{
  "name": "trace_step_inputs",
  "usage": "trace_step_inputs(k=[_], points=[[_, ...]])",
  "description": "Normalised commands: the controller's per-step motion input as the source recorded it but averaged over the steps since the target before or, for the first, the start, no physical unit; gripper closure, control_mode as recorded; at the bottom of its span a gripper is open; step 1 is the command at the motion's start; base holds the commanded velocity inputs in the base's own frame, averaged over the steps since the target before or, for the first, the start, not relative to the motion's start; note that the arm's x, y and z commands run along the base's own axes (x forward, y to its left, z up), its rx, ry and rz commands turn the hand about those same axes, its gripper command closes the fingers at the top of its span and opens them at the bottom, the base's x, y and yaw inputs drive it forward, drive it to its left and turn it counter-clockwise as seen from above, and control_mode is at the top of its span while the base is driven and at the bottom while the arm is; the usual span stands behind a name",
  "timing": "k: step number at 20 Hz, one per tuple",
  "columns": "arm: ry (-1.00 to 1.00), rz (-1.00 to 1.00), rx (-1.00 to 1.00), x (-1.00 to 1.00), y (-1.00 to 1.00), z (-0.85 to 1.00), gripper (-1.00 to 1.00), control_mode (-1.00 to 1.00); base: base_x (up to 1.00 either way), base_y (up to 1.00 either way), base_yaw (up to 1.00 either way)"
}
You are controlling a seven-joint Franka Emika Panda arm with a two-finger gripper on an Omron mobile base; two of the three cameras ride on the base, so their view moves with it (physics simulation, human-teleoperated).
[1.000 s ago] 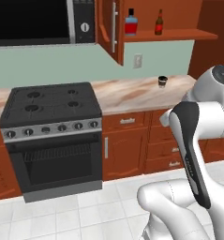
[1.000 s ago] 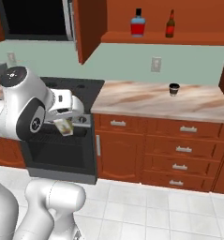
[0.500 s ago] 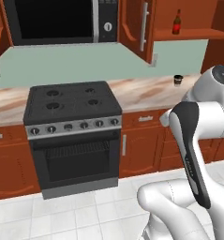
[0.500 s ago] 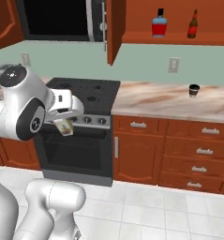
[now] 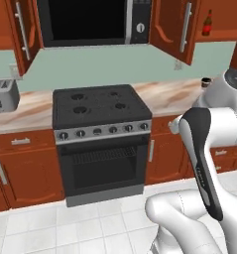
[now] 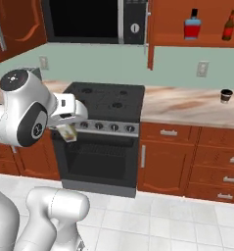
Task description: Sort all alcoholic drinks to one cabinet, and non-alcoholic drinks to the other.
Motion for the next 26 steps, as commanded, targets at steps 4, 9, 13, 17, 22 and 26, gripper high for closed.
trace_step_inputs(k=[4,9,13,17,22,26], points=[[0.0,0.0,0.0,0.0,0.0,0.0,1.0,1.0,0.0,0.72,0.0],[0.0,0.0,0.0,0.0,0.0,0.0,1.0,1.0,0.0,0.75,0.0],[0.0,0.0,0.0,0.0,0.0,0.0,1.0,1.0,0.09,0.71,0.0],[0.0,0.0,0.0,0.0,0.0,0.0,1.0,1.0,0.18,0.67,-0.01],[0.0,0.0,0.0,0.0,0.0,0.0,1.0,1.0,0.35,0.61,-0.01],[0.0,0.0,0.0,0.0,0.0,0.0,1.0,1.0,0.46,0.51,0.0]])
